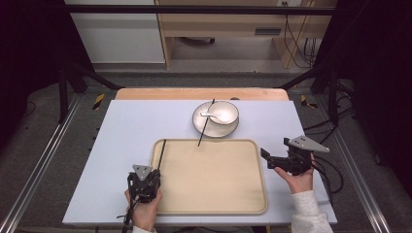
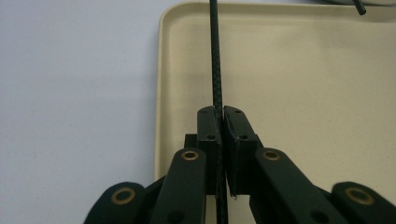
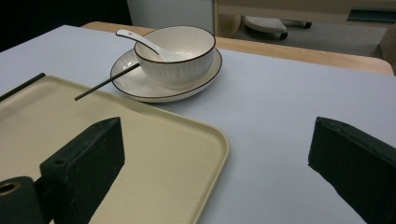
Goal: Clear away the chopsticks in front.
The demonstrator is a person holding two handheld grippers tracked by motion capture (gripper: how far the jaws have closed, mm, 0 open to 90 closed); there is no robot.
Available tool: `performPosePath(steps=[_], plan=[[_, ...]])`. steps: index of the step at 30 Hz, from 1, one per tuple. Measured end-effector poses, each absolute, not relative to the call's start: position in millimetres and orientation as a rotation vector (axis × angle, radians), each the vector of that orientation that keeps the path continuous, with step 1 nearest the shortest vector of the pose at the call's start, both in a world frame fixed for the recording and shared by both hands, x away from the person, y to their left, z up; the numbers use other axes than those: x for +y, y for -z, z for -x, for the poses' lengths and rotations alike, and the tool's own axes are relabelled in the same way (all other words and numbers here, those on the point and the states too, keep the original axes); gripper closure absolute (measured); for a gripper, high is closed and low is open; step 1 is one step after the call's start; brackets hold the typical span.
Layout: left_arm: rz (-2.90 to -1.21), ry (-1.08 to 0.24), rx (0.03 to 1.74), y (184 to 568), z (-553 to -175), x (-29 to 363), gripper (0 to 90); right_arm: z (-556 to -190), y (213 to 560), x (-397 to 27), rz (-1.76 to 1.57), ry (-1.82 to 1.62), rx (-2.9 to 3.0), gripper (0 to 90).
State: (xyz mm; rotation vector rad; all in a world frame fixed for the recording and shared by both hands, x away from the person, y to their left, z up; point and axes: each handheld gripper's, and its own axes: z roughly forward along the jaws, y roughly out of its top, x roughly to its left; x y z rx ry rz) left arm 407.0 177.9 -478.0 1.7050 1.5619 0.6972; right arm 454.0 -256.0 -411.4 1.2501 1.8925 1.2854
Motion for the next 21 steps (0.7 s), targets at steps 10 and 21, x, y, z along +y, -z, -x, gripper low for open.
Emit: performPosePath(steps=[10, 21], plan=[[-1.736, -0.681, 1.589, 481.9, -408.1, 177.3, 85.3, -453.8, 411.3, -256.1, -1.251, -1.284, 1.892, 4.1], [-1.707, -0.67, 1.481, 463.4, -412.9, 181.9, 72.4, -453.3, 410.3, -257.1, -1.254, -1.289, 1.886, 4.0]])
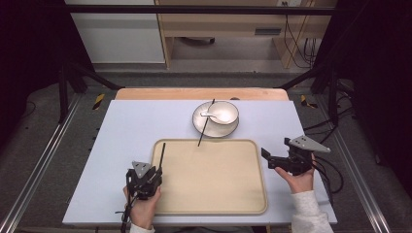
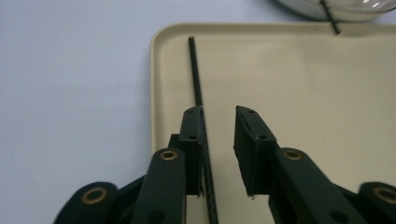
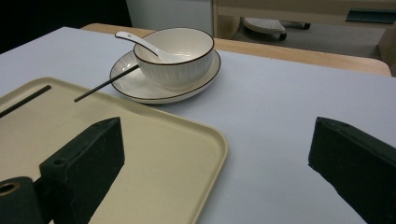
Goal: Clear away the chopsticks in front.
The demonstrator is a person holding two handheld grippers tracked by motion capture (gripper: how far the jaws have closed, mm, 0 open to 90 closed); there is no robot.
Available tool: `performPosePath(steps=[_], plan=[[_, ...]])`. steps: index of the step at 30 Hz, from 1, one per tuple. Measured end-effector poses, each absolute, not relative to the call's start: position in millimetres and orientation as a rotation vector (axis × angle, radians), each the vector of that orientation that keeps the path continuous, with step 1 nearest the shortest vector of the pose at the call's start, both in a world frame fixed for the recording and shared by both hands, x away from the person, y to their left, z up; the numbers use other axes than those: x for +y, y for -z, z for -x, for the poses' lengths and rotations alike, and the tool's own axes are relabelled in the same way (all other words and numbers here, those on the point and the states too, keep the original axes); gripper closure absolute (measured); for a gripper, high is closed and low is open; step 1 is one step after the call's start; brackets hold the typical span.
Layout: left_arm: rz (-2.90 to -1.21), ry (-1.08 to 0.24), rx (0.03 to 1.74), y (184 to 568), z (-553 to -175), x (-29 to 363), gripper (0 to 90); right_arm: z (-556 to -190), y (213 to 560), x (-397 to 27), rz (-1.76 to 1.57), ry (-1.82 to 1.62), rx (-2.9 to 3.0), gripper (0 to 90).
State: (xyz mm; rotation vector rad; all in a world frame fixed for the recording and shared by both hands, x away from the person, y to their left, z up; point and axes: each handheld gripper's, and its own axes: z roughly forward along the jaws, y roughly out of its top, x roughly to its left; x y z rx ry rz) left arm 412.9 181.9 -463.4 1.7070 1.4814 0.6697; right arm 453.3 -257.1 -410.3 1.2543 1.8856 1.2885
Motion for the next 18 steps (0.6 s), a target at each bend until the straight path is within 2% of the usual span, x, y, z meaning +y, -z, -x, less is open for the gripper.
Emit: performPosePath(steps=[7, 9, 18], plan=[[-1.713, -0.682, 1.368, 444.6, -423.9, 180.2, 63.6, -453.0, 409.4, -258.4, -1.251, -1.29, 1.876, 3.9], [-1.707, -0.619, 1.313, 436.7, -431.2, 178.5, 56.2, -452.6, 409.0, -259.0, -1.253, -1.293, 1.877, 3.8], [-1.751, -0.654, 1.195, 412.6, -458.9, 169.7, 45.3, -452.7, 408.5, -259.6, -1.254, -1.292, 1.867, 3.7]])
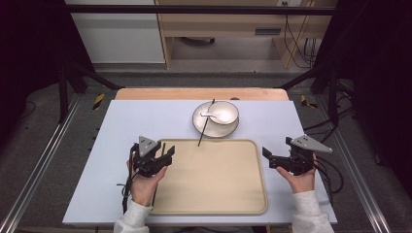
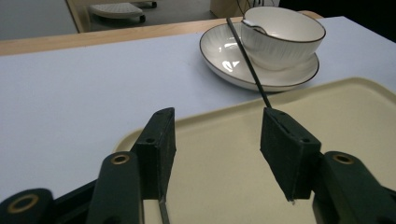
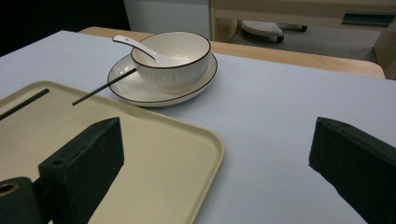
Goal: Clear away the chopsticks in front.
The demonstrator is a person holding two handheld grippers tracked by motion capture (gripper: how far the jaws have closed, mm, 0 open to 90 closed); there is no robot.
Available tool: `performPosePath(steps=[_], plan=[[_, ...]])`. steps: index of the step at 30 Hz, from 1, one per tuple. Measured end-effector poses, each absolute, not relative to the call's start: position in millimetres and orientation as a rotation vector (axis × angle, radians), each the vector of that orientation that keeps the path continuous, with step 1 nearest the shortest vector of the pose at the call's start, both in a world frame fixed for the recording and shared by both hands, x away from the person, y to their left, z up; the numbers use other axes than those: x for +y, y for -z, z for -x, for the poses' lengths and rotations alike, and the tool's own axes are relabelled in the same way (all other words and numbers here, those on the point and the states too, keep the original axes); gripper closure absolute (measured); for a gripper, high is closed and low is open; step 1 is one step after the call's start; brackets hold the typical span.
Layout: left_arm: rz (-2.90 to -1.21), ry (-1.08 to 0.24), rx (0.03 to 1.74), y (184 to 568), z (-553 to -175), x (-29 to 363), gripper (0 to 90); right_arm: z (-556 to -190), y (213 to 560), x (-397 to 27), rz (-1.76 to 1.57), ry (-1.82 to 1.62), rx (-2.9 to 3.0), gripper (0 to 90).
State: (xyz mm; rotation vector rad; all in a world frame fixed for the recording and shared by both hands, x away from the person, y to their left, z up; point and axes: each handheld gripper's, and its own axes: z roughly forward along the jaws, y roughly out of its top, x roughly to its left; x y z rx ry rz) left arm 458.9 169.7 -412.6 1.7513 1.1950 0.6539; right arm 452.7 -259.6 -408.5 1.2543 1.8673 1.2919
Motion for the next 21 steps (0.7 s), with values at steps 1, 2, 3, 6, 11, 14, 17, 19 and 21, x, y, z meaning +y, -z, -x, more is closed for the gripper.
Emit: performPosePath(steps=[1, 2, 3, 6, 11, 14, 17, 19, 21], plan=[[-1.751, -0.654, 1.195, 412.6, -458.9, 169.7, 44.0, -452.7, 408.5, -259.7, -1.255, -1.291, 1.867, 3.7], [-1.757, -0.661, 1.18, 409.6, -463.8, 168.7, 43.0, -452.8, 408.5, -259.7, -1.255, -1.291, 1.867, 3.7], [-1.76, -0.661, 1.171, 407.3, -467.7, 167.8, 43.0, -452.8, 408.5, -259.7, -1.255, -1.291, 1.867, 3.7], [-1.769, -0.644, 1.132, 400.8, -480.1, 164.5, 40.9, -453.1, 408.5, -260.0, -1.253, -1.289, 1.87, 3.6], [-1.794, -0.561, 1.074, 394.8, -502.2, 154.6, 35.5, -453.6, 408.4, -260.4, -1.251, -1.285, 1.87, 3.6], [-1.829, -0.582, 1.061, 394.8, -512.5, 147.6, 32.6, -453.7, 408.3, -260.4, -1.25, -1.287, 1.868, 3.6], [-1.873, -0.561, 1.051, 399.2, -528.3, 137.3, 30.2, -453.9, 408.4, -260.6, -1.251, -1.284, 1.868, 3.6], [-1.885, -0.559, 1.036, 402.1, -535.1, 133.1, 29.3, -454.1, 408.3, -260.8, -1.25, -1.285, 1.866, 3.7], [-1.902, -0.57, 1.035, 403.7, -538.4, 130.8, 28.1, -454.2, 408.3, -260.8, -1.25, -1.285, 1.866, 3.7]])
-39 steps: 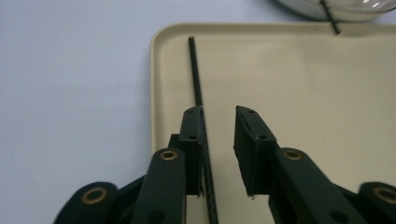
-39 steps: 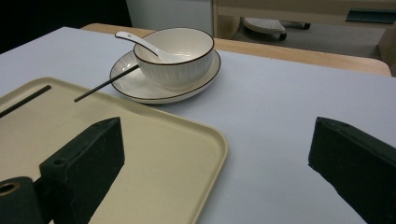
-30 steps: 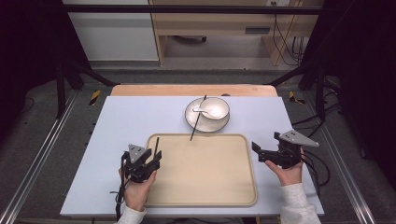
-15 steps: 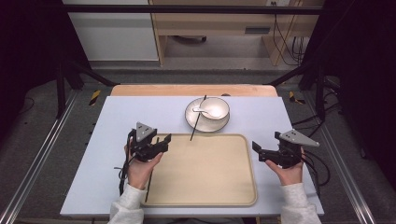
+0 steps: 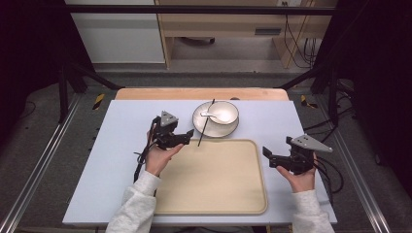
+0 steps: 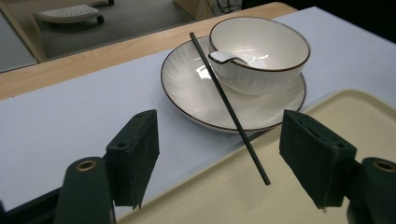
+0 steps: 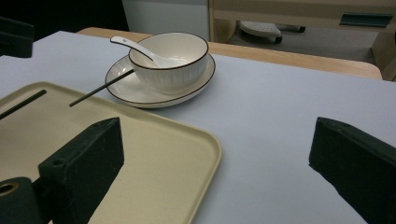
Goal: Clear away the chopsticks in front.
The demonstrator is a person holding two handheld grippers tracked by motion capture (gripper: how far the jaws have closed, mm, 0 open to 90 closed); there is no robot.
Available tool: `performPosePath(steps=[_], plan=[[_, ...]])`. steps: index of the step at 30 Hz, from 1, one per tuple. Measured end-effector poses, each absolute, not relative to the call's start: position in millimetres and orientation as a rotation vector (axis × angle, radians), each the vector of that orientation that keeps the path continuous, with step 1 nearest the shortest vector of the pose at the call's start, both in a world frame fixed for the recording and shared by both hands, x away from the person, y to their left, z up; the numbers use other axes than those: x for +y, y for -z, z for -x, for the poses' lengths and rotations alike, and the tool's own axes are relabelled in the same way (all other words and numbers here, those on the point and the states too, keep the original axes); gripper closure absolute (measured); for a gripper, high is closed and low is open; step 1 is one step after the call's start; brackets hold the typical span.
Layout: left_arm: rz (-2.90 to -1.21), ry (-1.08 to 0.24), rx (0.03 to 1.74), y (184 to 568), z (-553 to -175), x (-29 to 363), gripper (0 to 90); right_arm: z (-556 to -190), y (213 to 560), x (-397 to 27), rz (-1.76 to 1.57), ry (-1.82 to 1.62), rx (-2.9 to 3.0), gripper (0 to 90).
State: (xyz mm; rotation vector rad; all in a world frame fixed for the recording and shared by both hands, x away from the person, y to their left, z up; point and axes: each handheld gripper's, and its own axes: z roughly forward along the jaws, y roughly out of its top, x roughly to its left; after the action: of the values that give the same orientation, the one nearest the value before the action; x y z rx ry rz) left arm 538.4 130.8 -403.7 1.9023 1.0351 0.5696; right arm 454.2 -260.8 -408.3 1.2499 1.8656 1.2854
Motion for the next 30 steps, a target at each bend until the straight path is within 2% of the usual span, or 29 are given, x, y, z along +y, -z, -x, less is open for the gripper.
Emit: performPosePath(steps=[8, 13, 18, 20, 30], plan=[[-2.002, -0.586, 0.995, 416.1, -563.4, 104.7, 26.1, -455.2, 408.7, -260.0, -1.256, -1.284, 1.867, 3.8], [-2.014, -0.592, 0.997, 422.4, -573.5, 89.4, 29.5, -455.3, 408.1, -261.5, -1.251, -1.286, 1.863, 3.8], [-2.04, -0.599, 1.008, 429.3, -584.6, 78.5, 35.4, -454.9, 407.4, -261.7, -1.257, -1.297, 1.857, 4.0], [-2.045, -0.602, 1.01, 432.7, -587.9, 77.0, 41.9, -455.2, 407.5, -262.0, -1.254, -1.293, 1.859, 4.1], [-2.065, -0.594, 1.03, 445.3, -602.4, 61.6, 58.5, -455.2, 407.6, -262.2, -1.256, -1.293, 1.863, 4.2]])
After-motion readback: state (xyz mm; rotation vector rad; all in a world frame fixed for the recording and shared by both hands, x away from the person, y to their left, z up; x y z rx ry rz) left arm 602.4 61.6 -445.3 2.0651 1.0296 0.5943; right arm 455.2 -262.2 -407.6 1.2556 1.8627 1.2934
